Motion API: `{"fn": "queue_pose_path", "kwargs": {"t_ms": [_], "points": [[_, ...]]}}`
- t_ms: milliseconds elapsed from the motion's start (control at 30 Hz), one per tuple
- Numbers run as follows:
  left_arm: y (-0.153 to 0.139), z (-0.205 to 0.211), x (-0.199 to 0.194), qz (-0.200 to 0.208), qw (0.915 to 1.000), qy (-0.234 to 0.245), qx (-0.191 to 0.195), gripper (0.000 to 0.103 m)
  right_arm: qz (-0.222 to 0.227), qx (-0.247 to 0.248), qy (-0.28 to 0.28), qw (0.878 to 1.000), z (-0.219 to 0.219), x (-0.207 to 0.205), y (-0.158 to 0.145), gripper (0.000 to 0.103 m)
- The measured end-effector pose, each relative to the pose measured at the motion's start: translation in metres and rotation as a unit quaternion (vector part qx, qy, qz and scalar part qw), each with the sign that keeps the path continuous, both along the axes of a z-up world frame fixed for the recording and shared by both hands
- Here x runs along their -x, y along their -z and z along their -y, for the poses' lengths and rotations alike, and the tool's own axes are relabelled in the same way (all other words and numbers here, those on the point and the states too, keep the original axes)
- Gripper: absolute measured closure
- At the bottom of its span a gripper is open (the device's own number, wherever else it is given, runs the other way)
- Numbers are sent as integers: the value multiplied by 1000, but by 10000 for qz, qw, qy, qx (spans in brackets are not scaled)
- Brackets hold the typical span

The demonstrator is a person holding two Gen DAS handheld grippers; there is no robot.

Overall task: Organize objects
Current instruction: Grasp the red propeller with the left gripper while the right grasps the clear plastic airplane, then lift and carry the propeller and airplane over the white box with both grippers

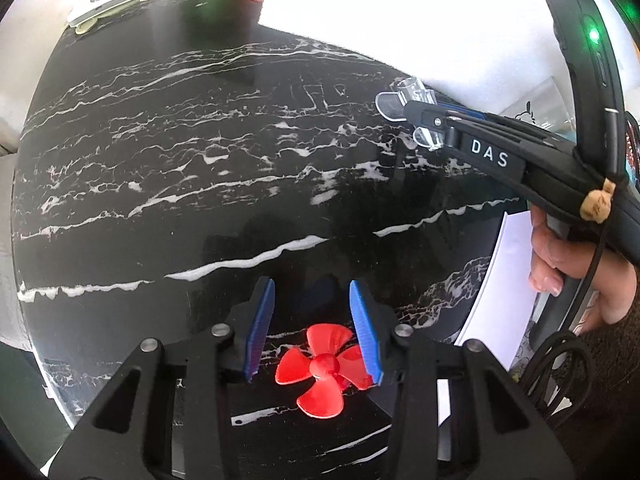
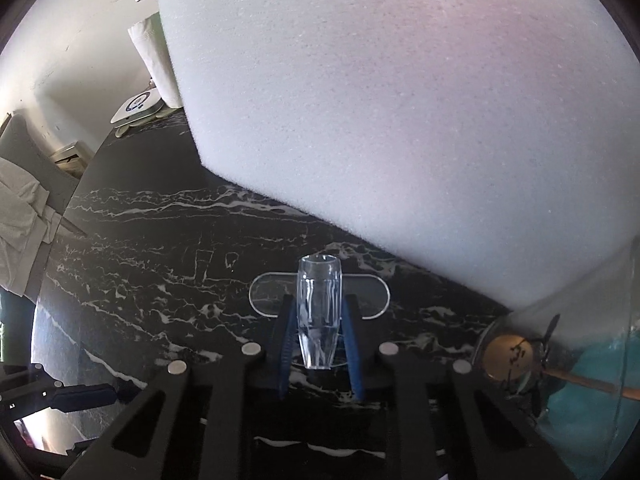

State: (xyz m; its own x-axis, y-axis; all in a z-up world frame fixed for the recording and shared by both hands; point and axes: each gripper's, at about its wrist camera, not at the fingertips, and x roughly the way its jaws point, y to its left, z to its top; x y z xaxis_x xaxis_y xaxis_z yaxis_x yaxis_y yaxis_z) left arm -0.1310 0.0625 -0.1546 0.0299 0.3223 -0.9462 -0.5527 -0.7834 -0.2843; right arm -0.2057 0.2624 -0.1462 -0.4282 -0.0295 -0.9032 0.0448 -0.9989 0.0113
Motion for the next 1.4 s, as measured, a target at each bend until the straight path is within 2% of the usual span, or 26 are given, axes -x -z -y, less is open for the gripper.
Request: {"fn": "queue_pose_path", "kwargs": {"t_ms": [67,233,567,700,767,1033,1100,1167,1200,1267,1400], "points": [[2,1,3,6,10000,-26,-23,65,35,61,-45,10000,3,-2,0,81],[-13,7,-6,-79,10000,-6,-7,65,200,198,-163,9995,6,-10,0,81],[-42,29,-41,-140,9998,32,97,62,593,322,-647,9956,22,-57,-7,81],[-34,37,-50,-80,9997,18,218,55,697,297,-833,9936,31,-80,-10,81],[-34,41,-57,-74,9998,-4,192,46,708,311,-858,9933,32,-89,-12,81],[-19,29,-58,-295,9995,-4,74,45,681,238,-813,9941,29,-107,-19,81],[-15,29,-56,-285,9996,-90,4,48,689,245,-830,9939,30,-109,-20,81],[-10,30,-53,-261,9995,-179,-3,76,701,243,-855,9936,33,-112,-21,81],[-8,29,-51,-329,9993,-179,57,81,708,242,-873,9934,34,-114,-22,81],[-7,27,-49,-473,9986,-102,192,84,716,247,-905,9930,37,-116,-23,81],[-18,35,-47,-373,9992,-106,-53,84,686,257,-971,9926,44,-123,-31,81]]}}
